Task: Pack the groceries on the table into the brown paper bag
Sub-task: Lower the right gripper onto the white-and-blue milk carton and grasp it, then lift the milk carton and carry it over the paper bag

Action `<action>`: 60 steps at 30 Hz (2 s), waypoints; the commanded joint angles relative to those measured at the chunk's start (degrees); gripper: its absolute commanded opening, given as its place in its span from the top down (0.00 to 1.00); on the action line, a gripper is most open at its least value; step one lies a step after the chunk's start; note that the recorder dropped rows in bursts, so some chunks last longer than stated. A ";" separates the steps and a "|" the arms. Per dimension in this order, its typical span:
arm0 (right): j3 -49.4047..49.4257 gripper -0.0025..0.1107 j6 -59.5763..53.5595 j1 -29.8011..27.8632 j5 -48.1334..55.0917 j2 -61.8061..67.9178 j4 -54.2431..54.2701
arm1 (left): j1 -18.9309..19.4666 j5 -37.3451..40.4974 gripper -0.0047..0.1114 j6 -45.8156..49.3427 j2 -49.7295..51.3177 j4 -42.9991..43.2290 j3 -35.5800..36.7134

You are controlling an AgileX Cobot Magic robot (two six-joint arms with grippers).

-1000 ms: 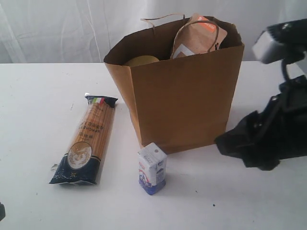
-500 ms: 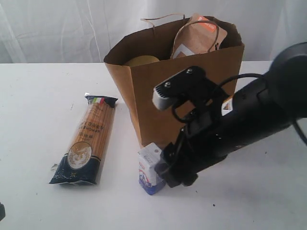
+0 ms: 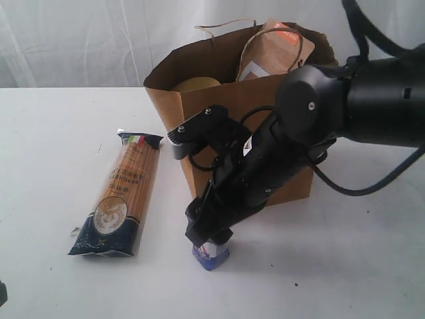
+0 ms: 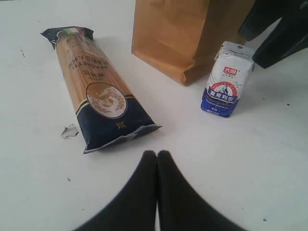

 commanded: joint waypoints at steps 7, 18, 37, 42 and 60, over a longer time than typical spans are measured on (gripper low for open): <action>-0.81 0.34 -0.74 0.67 -5.44 4.86 0.00 | -0.21 0.07 0.96 -0.11 -0.32 0.02 0.22; -0.81 0.34 -0.38 0.67 -6.92 8.44 0.00 | -0.21 0.07 0.96 -0.11 -0.32 0.02 0.22; -0.81 0.86 6.58 0.67 -4.85 9.53 0.00 | -0.21 0.07 0.96 -0.11 -0.32 0.02 0.22; -0.67 0.98 9.31 1.26 -4.26 7.04 0.12 | -0.21 0.07 0.96 -0.11 -0.32 0.02 0.22; -1.42 0.98 8.63 9.81 -6.93 -19.43 -1.92 | -0.21 0.07 0.96 -0.11 -0.32 0.02 0.22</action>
